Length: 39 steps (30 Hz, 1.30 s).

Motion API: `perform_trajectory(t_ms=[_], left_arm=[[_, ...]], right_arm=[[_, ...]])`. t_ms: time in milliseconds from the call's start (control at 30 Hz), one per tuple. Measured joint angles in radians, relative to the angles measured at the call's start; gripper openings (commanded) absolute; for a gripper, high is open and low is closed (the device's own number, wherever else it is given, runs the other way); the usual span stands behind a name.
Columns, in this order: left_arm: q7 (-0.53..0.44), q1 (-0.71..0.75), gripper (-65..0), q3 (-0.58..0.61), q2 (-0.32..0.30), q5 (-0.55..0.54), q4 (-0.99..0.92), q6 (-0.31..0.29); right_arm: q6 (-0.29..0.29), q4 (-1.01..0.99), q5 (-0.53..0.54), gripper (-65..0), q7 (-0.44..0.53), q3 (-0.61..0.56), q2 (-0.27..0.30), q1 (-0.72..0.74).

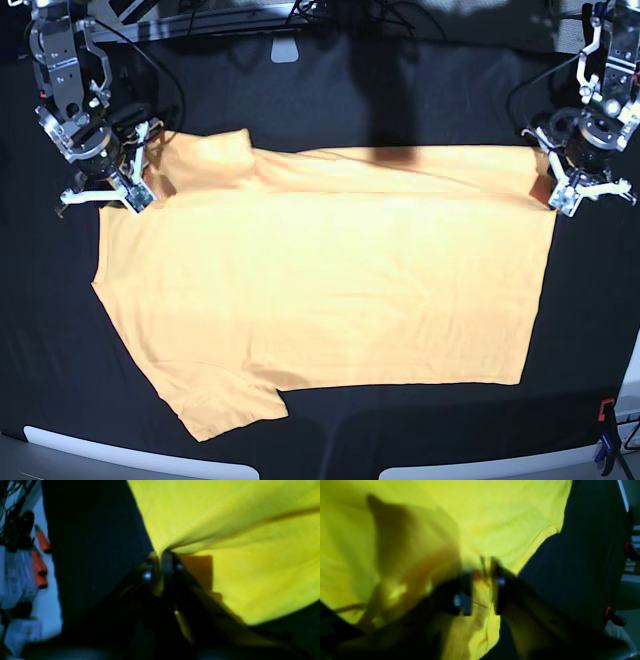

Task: Layout the t-shirt on the table in an organized manner, then fold the t-shirt properly
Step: 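Regrasp the shoulder edges with both grippers and tug the shirt flat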

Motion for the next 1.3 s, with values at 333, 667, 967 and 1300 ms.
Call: perform_trajectory(t_ms=[333,667,967,1300], left_arm=[[0.084,0.017,-37.3,0.0,-0.103,0.113,0.105,0.003],[0.05,0.198,-37.3,0.0,-0.149,0.114,0.213,-0.172],[0.011,0.226,-37.5,0.087,-0.151,0.229,0.212,-0.229],[0.005,0.103,-40.1,0.22,-0.151,0.351,0.061,-0.103]], right_arm=[[0.004,0.074,-0.008,-44.0,-0.063,0.0,0.006,-0.01],[0.006,0.272,-0.014,-44.0,-0.098,0.001,0.043,-0.179],[0.003,0.274,-0.014,-44.0,-0.111,0.001,0.043,-0.209],[0.003,0.274,-0.014,-44.0,-0.131,0.001,0.042,-0.209]])
